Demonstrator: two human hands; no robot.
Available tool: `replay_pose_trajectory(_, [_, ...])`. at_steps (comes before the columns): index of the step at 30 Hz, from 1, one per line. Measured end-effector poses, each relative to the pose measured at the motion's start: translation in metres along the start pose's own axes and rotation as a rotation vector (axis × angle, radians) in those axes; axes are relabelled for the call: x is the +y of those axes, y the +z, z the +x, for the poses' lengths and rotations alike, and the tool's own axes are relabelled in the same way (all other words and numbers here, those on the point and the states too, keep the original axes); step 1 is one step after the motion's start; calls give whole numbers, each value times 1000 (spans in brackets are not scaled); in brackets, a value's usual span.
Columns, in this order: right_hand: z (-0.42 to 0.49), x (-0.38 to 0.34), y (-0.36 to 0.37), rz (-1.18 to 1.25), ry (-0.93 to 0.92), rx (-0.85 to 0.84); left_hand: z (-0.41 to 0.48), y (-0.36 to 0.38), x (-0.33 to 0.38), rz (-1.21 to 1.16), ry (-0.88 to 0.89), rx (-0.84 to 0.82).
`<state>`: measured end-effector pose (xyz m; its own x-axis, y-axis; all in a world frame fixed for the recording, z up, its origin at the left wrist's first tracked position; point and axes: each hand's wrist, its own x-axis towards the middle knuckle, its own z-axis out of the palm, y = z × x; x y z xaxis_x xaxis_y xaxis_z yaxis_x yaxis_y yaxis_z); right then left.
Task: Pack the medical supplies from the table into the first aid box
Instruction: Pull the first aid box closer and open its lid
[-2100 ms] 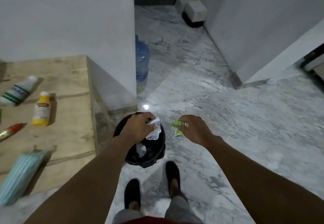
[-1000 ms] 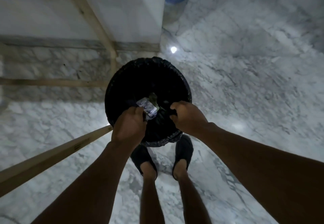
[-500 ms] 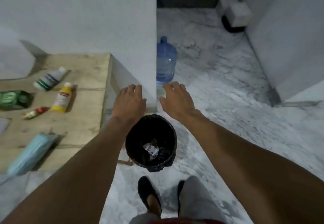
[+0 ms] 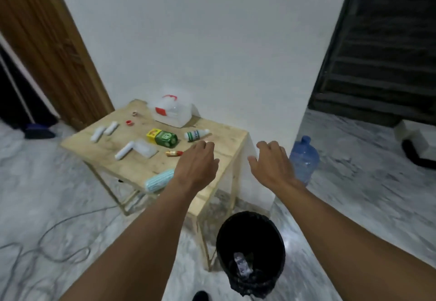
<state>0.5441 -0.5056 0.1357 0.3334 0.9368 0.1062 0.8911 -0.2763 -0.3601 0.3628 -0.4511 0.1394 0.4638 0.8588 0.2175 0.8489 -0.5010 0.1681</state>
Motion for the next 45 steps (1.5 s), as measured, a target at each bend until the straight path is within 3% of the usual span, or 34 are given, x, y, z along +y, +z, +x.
replay_pose_trajectory(9, [-6, -121, 70, -9, -117, -103, -51, -9, -142, 27, -165, -86])
replay_pose_trajectory(17, [24, -258, 151, 20, -38, -86, -41, -16, -307, 2, -148, -139])
replay_pose_trajectory(24, [77, -312, 196, 29, 95, -74, 25, -19, -395, -31, -46, -199])
replay_pose_trajectory(32, [215, -337, 225, 90, 191, -52, 158, 13, -447, -133, 13, -152])
replay_pose_trajectory(38, [301, -355, 264, 345, 431, -23, 250, 43, -481, -263, 5, -142])
replay_pose_trajectory(45, [364, -370, 311, 891, 873, 201, 349, 91, -499, -536, -18, -211])
